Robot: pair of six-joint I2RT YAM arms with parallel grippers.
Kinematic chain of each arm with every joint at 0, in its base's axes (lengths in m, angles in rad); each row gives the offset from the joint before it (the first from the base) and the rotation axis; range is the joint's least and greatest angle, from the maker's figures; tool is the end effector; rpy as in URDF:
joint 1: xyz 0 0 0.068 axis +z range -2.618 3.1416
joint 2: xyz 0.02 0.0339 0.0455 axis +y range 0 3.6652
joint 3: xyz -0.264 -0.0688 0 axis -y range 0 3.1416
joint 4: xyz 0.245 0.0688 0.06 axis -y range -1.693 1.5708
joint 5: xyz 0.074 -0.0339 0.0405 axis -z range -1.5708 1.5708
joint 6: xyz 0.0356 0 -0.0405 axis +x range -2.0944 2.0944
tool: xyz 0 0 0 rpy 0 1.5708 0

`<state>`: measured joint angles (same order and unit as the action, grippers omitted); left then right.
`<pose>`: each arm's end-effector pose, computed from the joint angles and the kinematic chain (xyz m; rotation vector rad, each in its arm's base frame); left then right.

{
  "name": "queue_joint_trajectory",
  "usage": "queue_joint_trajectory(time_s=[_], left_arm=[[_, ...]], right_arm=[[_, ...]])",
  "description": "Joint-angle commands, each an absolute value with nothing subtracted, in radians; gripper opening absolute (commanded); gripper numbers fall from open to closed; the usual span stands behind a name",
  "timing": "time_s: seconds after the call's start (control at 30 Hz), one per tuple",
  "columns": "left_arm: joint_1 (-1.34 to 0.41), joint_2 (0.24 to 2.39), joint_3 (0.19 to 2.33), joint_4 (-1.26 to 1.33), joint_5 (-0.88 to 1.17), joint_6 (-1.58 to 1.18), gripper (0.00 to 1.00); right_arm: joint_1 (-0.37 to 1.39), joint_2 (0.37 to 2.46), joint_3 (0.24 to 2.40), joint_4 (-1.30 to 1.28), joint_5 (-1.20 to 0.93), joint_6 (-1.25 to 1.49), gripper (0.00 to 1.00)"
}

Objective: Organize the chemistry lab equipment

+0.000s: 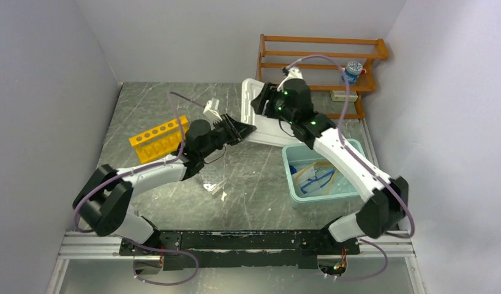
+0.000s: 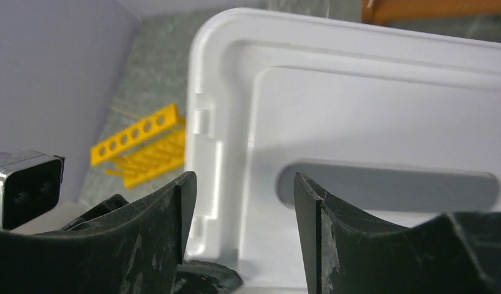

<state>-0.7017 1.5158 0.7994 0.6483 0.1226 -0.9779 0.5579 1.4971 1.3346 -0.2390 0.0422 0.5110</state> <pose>0.2559 -0.2220 0.2540 -0.1477 1.8240 -1.3454 0.3002 0.1856 0.3535 -0.0193 2.0307 0.6477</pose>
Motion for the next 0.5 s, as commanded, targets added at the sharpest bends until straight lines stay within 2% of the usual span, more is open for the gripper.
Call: queue_joint_trajectory(time_s=[0.0,0.17,0.47], left_arm=[[-0.696,1.399,0.807,0.691,0.05,-0.934,0.05],[-0.696,1.335,0.831,0.645,0.085,-0.993,0.05],[-0.776,1.297,0.84,0.65,0.221,-1.267,0.05]], right_arm=[[0.551,1.364,1.319,-0.259,0.127,0.499,0.63],[0.55,1.252,1.314,-0.297,0.19,0.499,0.63],[0.55,1.134,1.321,-0.49,0.404,0.473,0.63]])
